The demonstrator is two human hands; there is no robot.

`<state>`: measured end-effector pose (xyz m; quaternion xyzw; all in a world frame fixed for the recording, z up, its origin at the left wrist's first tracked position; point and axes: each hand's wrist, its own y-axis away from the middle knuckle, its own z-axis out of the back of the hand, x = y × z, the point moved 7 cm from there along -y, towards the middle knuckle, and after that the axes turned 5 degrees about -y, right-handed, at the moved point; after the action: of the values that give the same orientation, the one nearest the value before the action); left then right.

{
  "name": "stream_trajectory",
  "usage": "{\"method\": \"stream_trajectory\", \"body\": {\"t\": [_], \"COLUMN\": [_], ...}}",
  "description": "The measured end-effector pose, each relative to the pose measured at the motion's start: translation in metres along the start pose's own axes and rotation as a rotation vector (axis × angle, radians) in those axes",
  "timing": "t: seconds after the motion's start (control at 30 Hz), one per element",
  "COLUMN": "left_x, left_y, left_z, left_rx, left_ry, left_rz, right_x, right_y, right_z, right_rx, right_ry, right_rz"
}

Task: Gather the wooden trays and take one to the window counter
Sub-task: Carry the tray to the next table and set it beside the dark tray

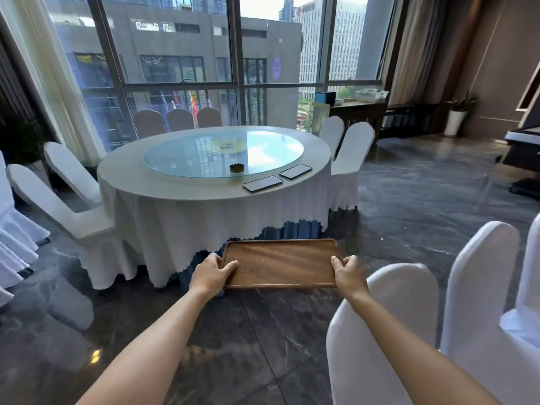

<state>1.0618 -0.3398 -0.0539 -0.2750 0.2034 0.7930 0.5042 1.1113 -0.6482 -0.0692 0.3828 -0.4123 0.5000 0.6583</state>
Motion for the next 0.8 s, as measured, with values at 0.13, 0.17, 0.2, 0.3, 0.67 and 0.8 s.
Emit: {"method": "stream_trajectory", "body": {"t": [0.13, 0.17, 0.2, 0.3, 0.67, 0.8], "left_x": [0.008, 0.009, 0.009, 0.008, -0.015, -0.019], "left_y": [-0.077, -0.098, -0.12, -0.189, -0.401, -0.461], "left_z": [-0.008, -0.009, -0.009, -0.005, -0.029, -0.066], "left_rx": [0.014, 0.02, 0.027, 0.048, 0.148, 0.179], "left_ry": [-0.042, -0.054, -0.065, -0.073, -0.029, -0.025], "left_rz": [-0.007, -0.014, -0.024, -0.038, -0.049, 0.01], "right_x": [0.01, 0.014, 0.019, 0.039, 0.094, 0.086], "right_y": [-0.056, -0.072, -0.087, -0.135, -0.305, -0.382], "right_z": [-0.044, -0.056, -0.069, -0.105, -0.179, -0.2], "right_rx": [-0.042, -0.054, -0.062, -0.065, -0.095, -0.044], "right_ry": [0.001, 0.003, 0.002, 0.013, 0.1, 0.134], "right_rz": [-0.003, -0.006, -0.012, -0.026, -0.03, -0.042]}}
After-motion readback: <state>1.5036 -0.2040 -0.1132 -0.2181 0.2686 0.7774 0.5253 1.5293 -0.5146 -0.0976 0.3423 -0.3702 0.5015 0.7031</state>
